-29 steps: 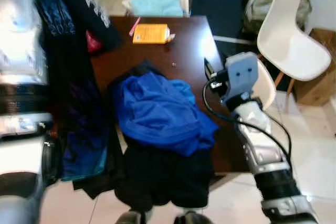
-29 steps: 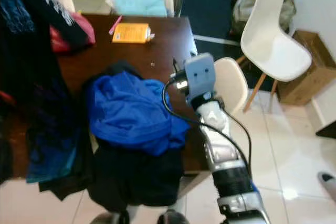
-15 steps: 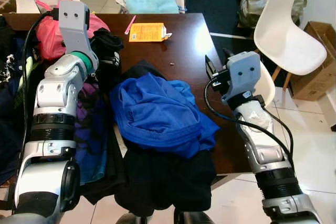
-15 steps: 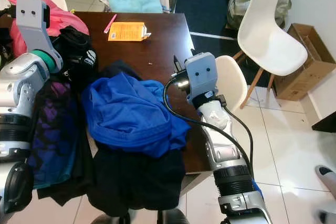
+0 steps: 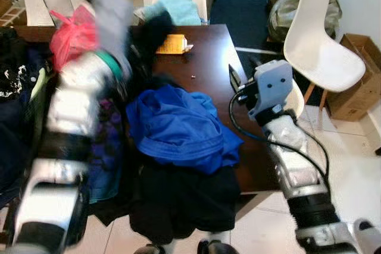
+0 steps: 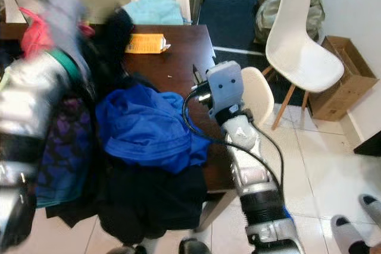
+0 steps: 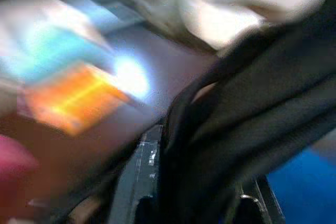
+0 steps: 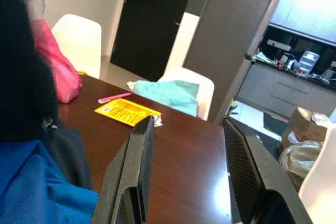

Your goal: Hang hanger

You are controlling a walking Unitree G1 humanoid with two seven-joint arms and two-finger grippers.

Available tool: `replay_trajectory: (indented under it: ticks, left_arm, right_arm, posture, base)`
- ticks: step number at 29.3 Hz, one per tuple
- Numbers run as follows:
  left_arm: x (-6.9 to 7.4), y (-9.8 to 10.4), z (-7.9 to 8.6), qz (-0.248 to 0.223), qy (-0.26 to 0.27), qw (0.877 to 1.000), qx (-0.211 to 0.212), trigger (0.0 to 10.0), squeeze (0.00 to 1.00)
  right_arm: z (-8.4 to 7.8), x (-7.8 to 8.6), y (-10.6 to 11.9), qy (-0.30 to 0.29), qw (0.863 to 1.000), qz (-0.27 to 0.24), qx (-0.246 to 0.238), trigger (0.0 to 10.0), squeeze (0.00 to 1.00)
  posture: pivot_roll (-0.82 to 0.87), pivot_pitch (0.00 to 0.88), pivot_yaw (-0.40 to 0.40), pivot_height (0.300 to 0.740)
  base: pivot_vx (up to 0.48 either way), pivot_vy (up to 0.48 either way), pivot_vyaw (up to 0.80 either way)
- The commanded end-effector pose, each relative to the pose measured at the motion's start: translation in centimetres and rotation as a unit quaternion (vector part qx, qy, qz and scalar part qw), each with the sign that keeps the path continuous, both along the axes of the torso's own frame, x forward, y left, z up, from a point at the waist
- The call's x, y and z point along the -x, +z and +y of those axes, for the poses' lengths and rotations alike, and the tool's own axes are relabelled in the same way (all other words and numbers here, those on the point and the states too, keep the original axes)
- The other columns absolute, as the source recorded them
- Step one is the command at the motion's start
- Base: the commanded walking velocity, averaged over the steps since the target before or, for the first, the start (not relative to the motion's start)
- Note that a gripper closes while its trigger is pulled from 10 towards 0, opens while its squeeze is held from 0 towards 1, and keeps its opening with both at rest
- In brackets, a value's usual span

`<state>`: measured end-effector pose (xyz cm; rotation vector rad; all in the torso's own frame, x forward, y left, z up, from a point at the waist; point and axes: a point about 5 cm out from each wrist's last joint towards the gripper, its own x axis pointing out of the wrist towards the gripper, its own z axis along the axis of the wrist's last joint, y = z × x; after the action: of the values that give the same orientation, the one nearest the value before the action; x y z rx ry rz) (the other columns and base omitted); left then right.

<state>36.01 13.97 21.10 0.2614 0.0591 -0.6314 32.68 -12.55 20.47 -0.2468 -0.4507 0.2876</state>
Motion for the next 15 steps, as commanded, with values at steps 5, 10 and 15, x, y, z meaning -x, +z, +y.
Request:
replay_trajectory:
  ticks: [5, 10, 15]
  left_arm:
    - [2.1, -1.0, -0.5, 0.015, -0.076, 0.997, -0.009, 10.0, 1.00]
    - [5.1, -0.6, 0.8, -0.015, -0.048, 0.999, 0.015, 10.0, 0.00]
    - [5.8, 4.1, 2.7, -0.174, 0.152, 0.966, 0.114, 10.0, 0.00]
  right_arm:
    - [-0.2, 0.3, -0.4, 0.002, 1.000, 0.004, 0.001, 10.0, 0.00]
    - [-0.1, 0.2, -0.4, 0.008, 1.000, 0.005, 0.003, 10.0, 0.00]
    - [0.1, 0.1, -0.4, 0.016, 1.000, 0.007, 0.002, 10.0, 0.00]
  posture:
    - [0.00, 0.049, 0.001, 0.740]
    - [0.02, 0.059, -0.001, 0.740]
    - [0.03, 0.065, -0.010, 0.740]
  base:
    - [0.000, 0.000, 0.00]
    - [0.000, 0.000, 0.00]
    - [0.000, 0.000, 0.00]
